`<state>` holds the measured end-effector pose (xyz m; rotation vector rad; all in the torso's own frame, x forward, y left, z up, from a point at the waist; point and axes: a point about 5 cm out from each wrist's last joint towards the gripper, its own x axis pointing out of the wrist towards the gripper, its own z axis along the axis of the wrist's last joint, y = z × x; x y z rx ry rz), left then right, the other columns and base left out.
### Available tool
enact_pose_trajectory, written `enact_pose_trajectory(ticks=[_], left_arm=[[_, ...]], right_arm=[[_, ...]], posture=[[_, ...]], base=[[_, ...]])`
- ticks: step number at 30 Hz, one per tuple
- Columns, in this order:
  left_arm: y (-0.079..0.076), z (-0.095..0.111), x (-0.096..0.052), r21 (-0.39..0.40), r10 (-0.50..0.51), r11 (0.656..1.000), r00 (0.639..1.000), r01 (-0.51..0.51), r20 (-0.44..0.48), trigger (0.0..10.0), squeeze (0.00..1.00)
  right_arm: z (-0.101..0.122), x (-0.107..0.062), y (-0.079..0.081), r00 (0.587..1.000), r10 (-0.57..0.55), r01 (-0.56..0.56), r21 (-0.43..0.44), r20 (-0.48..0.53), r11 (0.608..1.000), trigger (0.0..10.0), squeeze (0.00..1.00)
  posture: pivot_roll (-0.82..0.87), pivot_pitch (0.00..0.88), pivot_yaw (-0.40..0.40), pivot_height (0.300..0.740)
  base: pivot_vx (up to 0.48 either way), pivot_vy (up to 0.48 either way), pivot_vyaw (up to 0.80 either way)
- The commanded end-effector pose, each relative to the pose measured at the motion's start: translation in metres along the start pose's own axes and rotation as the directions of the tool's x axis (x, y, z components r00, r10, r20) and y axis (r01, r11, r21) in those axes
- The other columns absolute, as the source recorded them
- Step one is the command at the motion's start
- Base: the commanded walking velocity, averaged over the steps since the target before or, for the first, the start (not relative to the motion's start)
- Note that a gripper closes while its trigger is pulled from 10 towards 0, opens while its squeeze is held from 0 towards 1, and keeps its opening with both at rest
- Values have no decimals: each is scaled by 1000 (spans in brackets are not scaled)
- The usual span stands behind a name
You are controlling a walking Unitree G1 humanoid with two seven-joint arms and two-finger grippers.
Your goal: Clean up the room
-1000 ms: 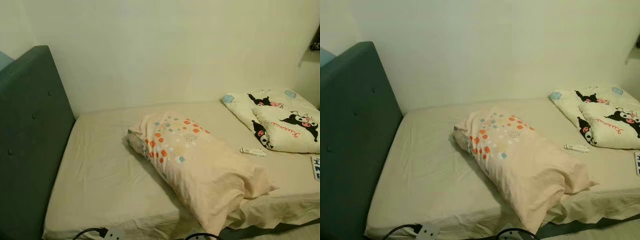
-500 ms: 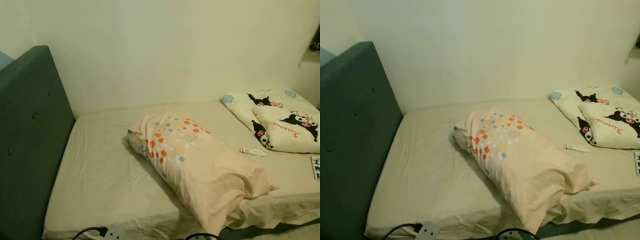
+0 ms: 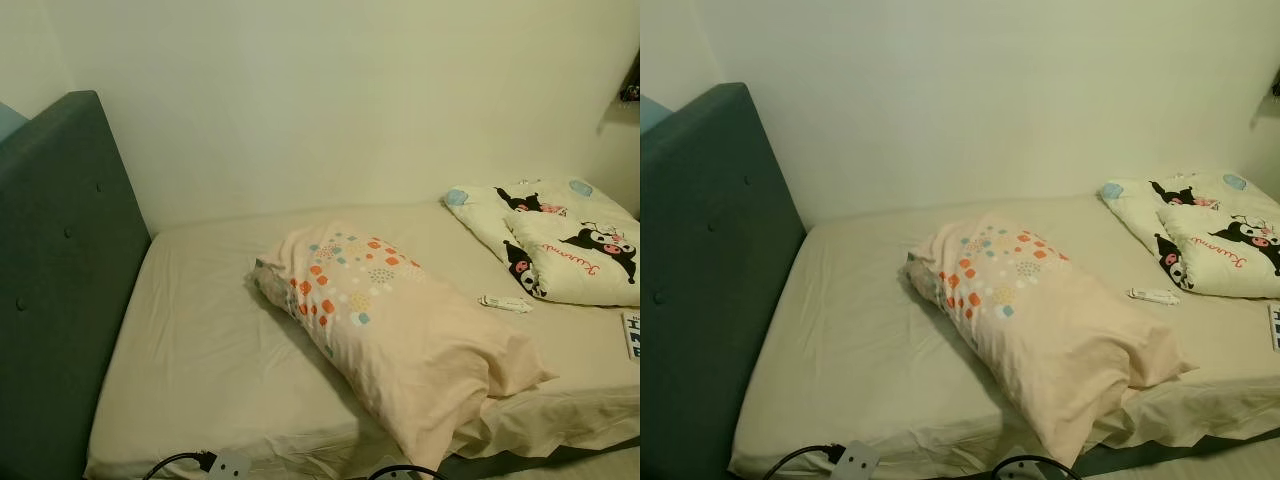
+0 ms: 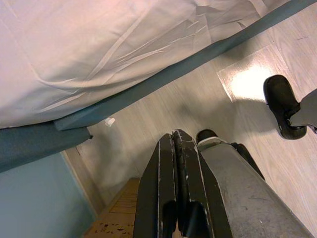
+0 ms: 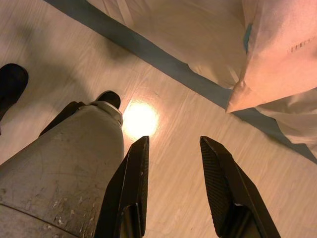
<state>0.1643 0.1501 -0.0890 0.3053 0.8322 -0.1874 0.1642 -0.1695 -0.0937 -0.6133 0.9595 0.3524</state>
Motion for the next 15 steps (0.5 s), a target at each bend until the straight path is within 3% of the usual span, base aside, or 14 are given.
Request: enact_pose_trajectory(ticks=[1,15], left_arm=[[0,-3,-1,-8,-1,1000,1000,1,-4,10000,0],[-1,-3,-2,-22,-16,1000,1000,16,4,10000,0]], right_arm=[[-1,0,4,1000,10,-10,6,-3,1000,10000,0],[-3,-1,6,1000,14,-14,5,-10,1000,10000,0]], posture=[[-36,0,-17,727],[-33,0,-16,727]], base=[[0,0,0],[0,0,0]])
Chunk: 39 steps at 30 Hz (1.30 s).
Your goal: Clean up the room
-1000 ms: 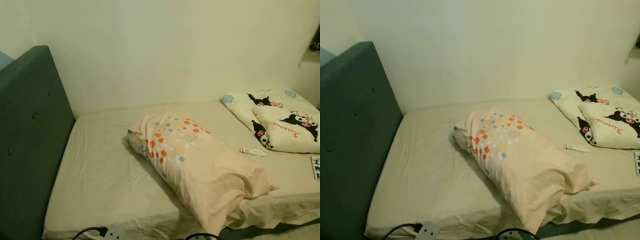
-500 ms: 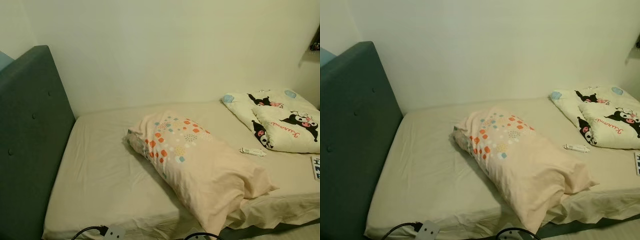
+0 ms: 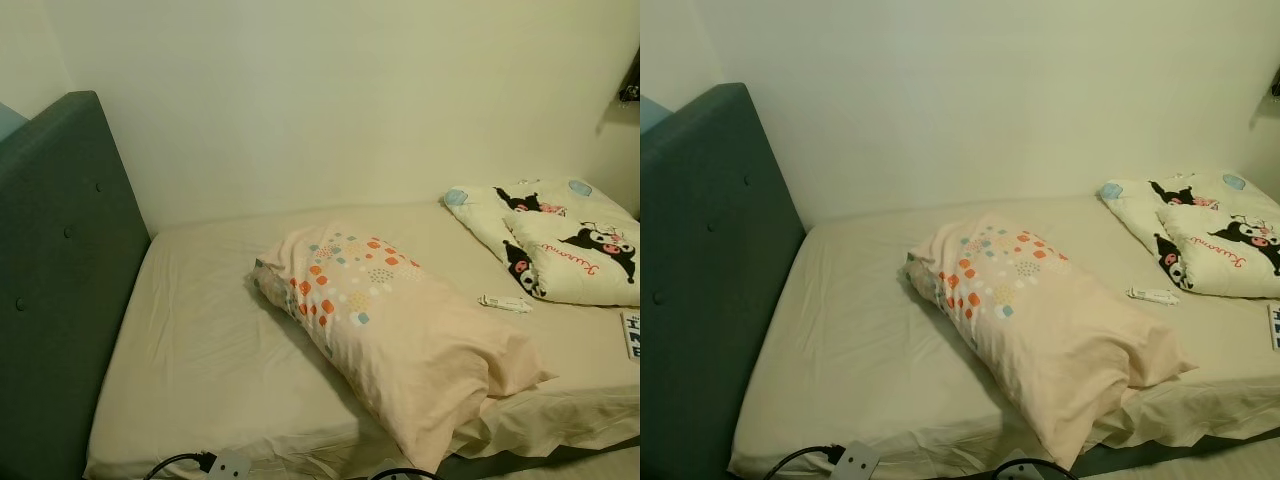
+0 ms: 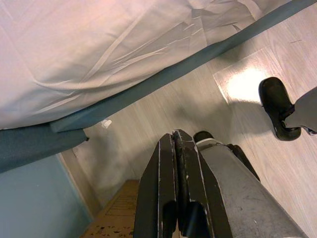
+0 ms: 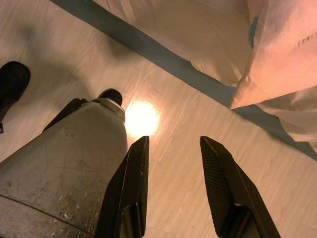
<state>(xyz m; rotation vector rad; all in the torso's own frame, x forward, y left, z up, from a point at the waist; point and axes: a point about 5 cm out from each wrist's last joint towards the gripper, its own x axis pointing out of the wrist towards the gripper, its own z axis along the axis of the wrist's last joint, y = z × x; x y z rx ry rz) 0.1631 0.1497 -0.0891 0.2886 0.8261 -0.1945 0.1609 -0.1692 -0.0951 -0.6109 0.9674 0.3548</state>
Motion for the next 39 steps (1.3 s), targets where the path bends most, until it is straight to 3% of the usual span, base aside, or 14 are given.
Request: enact_pose_trajectory(ticks=[1,5,9,11,15,21,33,39], left_arm=[[0,-3,-1,-13,-6,1000,1000,6,-4,10000,0],[0,-3,-1,-32,4,999,1000,-4,-11,10000,0],[2,-7,0,-4,22,1000,997,-22,-74,10000,0],[7,-8,0,-56,53,997,995,-58,-87,10000,0],[8,-8,0,-83,59,994,994,-67,-92,10000,0],[10,-13,0,-29,53,998,989,-58,-139,10000,0],[2,-13,-1,14,5,1000,992,-3,-128,10000,0],[5,0,2,-3,68,998,997,-68,-46,10000,0]], right_arm=[[0,0,3,1000,8,-8,3,-4,1000,10000,0],[0,0,3,1000,9,-9,1,-4,1000,10000,0],[1,0,3,1000,9,-9,-1,-3,1000,10000,0],[3,1,3,1000,8,-8,-5,-2,1000,10000,0],[3,1,2,1000,7,-7,-6,-1,1000,10000,0],[1,0,1,1000,6,-6,-5,-1,1000,10000,0],[-1,0,2,1000,7,-7,-6,-5,1000,10000,0],[0,0,2,1000,-2,2,2,-6,1000,10000,0]], posture=[[-33,0,-16,727],[-33,0,-18,727],[-33,0,-18,727],[-33,0,-18,727],[-33,0,-18,727],[-35,0,-18,727],[-31,0,-18,727],[-29,0,-20,727]], base=[[0,0,0],[0,0,0],[0,0,0],[0,0,0],[0,0,0],[0,0,0],[0,0,0],[0,0,0]])
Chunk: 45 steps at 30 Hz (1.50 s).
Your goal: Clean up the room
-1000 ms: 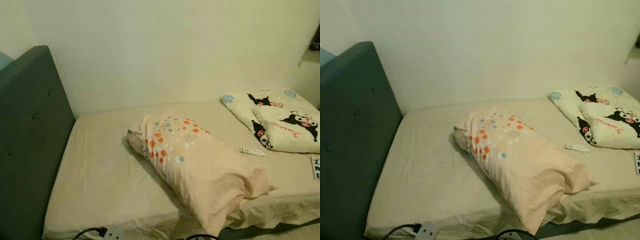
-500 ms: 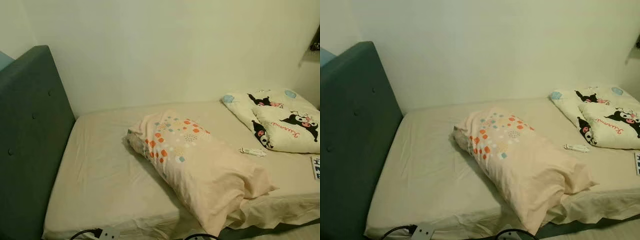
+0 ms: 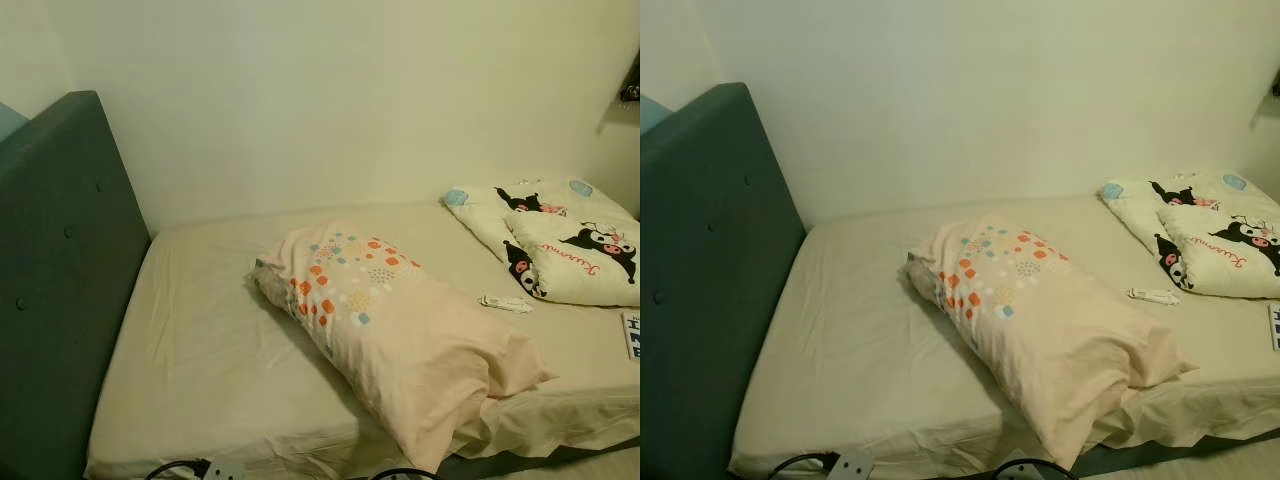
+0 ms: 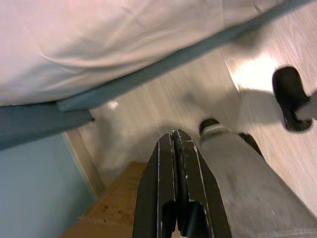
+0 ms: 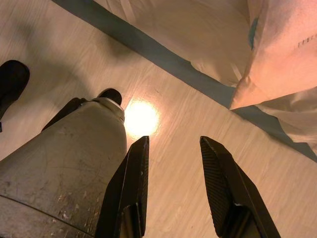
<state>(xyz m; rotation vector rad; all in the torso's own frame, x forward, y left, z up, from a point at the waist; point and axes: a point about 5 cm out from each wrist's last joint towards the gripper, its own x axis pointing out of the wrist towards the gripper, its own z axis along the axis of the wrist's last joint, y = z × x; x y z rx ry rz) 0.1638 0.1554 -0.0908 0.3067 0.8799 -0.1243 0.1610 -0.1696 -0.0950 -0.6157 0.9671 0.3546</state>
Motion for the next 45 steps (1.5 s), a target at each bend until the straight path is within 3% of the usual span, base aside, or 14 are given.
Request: enact_pose_trajectory(ticks=[1,3,5,6,9,12,15,18,21,22,25,32,38,45], left_arm=[[0,3,0,16,10,1000,1000,-11,27,10000,0],[0,4,0,20,11,1000,999,-12,32,10000,0],[5,9,1,-4,48,999,997,-48,56,10000,0],[10,11,1,-15,72,997,995,-71,76,10000,0],[19,15,1,-72,117,991,988,-110,103,10000,0],[34,32,2,-250,173,960,966,-122,190,10000,0],[40,43,1,-270,199,954,949,-131,244,10000,0],[44,51,1,-300,161,951,944,-70,289,10000,0],[56,47,3,-315,242,935,944,-164,226,10000,0],[56,45,3,-305,241,937,946,-170,215,10000,0],[56,43,2,-289,230,944,947,-161,223,10000,0],[53,39,-1,-308,214,942,945,-133,248,10000,0],[48,43,-2,-306,202,945,940,-114,274,10000,0],[45,46,-2,-280,197,953,936,-114,290,10000,0]], right_arm=[[0,0,2,1000,-4,4,10,-6,1000,10000,0],[0,0,2,1000,-6,6,13,-7,1000,10000,0],[6,1,-3,999,-43,42,75,13,996,10000,0],[14,2,-9,996,-77,69,160,44,985,10000,0],[29,3,-24,984,-150,109,334,101,936,10000,0],[66,2,-53,938,-266,116,521,223,846,10000,0],[81,1,-63,919,-289,91,567,269,819,10000,0],[94,-1,-67,902,-289,57,575,322,816,10000,0],[98,0,-65,908,-282,59,569,312,820,10000,0],[99,0,-60,911,-269,62,538,314,840,10000,0],[102,0,-54,907,-257,55,509,335,859,10000,0],[106,-2,-51,892,-266,20,557,365,830,10000,0],[112,-2,-45,891,-214,-9,487,400,873,10000,0],[105,0,-45,909,-211,12,483,360,876,10000,0]], posture=[[-29,0,-20,727],[-29,0,-20,727],[-29,0,-19,727],[-26,0,-20,727],[-27,0,-20,727],[-29,0,-14,727],[-26,2,-16,727],[-19,0,-10,727],[-25,0,-7,727],[-25,0,-6,727],[-28,0,-3,727],[-27,0,-8,727],[-22,11,-19,727],[-17,17,-25,727]], base=[[0,0,0],[0,0,0],[0,0,0],[0,0,0],[0,0,0],[0,0,0],[0,0,0],[0,0,0],[0,0,0],[0,0,0],[0,0,0],[0,0,0],[0,0,0],[0,0,0]])
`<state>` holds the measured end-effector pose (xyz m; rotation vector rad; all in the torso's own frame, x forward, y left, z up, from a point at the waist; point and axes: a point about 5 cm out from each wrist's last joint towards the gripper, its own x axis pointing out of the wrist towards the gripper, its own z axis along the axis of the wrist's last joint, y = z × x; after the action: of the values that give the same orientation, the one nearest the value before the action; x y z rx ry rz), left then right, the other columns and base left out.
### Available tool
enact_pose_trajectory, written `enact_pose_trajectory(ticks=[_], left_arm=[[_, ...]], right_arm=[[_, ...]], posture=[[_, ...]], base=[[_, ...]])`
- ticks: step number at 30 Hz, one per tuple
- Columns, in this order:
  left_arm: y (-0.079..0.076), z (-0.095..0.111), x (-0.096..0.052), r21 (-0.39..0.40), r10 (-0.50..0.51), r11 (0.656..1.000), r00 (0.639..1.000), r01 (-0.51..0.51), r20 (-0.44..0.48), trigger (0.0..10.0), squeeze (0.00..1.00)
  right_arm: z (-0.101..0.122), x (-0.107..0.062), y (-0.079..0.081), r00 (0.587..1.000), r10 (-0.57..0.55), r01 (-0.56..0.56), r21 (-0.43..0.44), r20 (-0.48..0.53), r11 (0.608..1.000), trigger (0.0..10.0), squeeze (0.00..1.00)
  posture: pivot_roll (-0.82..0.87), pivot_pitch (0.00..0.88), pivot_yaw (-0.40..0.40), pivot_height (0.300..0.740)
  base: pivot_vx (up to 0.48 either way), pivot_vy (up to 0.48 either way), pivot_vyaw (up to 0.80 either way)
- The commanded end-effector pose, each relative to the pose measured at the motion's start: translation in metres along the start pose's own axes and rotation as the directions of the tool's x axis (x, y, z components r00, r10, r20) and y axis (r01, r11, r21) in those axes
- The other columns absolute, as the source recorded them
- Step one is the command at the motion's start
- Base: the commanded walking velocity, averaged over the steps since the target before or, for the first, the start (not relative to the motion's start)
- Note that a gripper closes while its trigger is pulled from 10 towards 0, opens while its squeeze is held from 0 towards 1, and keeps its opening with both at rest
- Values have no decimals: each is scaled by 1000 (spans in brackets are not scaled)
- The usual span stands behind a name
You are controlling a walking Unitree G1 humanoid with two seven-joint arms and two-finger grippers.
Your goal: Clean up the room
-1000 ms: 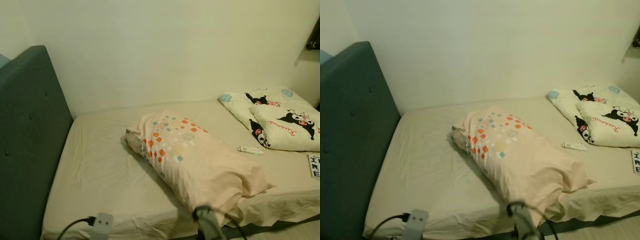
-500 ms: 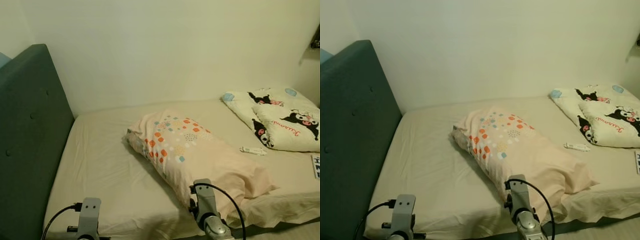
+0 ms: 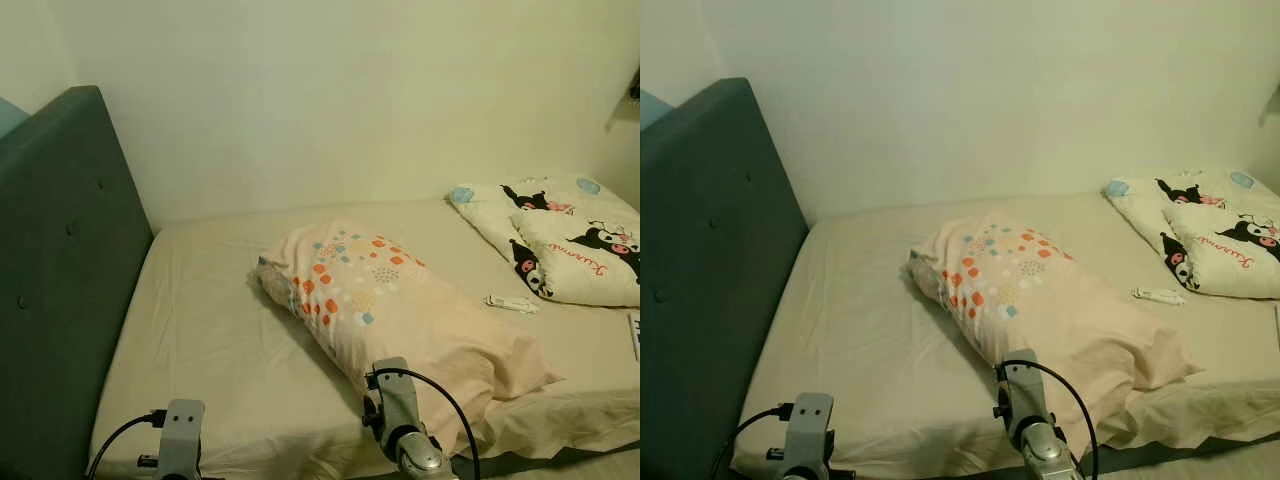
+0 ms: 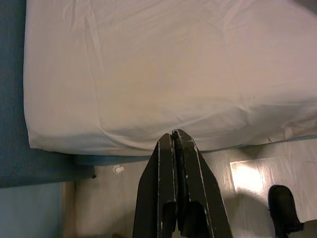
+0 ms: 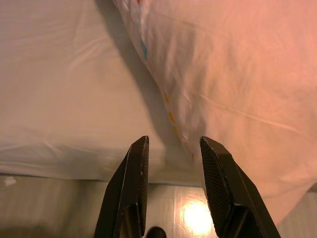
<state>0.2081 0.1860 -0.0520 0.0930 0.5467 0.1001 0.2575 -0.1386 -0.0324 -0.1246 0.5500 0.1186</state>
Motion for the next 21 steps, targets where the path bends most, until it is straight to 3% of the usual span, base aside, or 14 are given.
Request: enact_pose_trajectory(ticks=[1,6,21], left_arm=[[-3,0,-1,18,-9,1000,1000,9,10,10000,0],[-7,2,-1,19,-15,1000,1000,15,18,10000,0],[-14,5,-2,29,-31,999,999,30,31,10000,0]], right_arm=[[-7,-1,0,999,-7,7,-10,-39,1000,10000,0],[-9,-2,-4,998,-24,23,-8,-51,1000,10000,0],[-16,-5,-6,996,-36,36,4,-77,999,10000,0]], posture=[[-19,21,-25,727],[-20,26,-20,727],[-19,36,-17,727]], base=[[0,0,0],[0,-130,0],[0,-473,0]])
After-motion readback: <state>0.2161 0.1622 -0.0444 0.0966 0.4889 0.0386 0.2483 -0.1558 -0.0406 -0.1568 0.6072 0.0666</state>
